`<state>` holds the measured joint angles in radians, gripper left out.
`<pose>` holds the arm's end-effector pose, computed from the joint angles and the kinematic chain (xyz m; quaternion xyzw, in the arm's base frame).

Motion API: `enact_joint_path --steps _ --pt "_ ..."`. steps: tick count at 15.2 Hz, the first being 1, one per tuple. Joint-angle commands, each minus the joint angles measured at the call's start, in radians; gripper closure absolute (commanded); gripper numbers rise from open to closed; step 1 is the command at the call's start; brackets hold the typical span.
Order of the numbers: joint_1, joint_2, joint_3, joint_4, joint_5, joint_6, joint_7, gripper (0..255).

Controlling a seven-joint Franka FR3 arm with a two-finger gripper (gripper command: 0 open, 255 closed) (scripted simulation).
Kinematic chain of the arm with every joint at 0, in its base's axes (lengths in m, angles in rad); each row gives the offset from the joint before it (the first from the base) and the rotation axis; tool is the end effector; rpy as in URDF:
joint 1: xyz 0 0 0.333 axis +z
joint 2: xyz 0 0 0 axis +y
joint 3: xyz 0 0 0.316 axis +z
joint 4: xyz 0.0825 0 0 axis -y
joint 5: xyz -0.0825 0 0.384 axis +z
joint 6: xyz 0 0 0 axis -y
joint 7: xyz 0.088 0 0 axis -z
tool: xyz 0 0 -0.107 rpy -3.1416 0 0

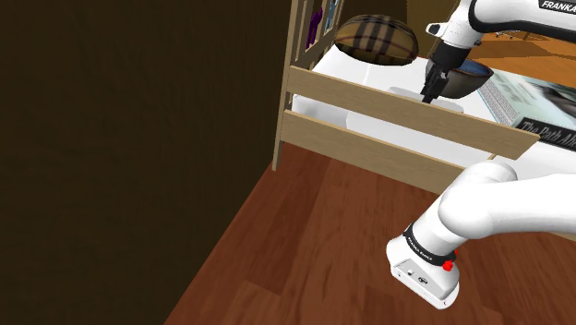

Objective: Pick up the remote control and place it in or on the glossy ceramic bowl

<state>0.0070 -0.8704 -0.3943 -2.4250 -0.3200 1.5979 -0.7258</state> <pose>0.2608 -0.1752 0.5586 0.9715 0.2368 -0.0030 0.0107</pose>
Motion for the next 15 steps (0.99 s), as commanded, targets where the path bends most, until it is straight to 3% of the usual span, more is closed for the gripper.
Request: enact_joint_path --steps 1,5,15 --pt "0.0 0.0 0.0 0.0 0.0 0.0 0.0 255" --pt "0.0 0.0 0.0 0.0 0.0 0.0 0.0 255" --pt "0.015 0.038 0.027 0.154 0.028 -0.116 -0.012 255"
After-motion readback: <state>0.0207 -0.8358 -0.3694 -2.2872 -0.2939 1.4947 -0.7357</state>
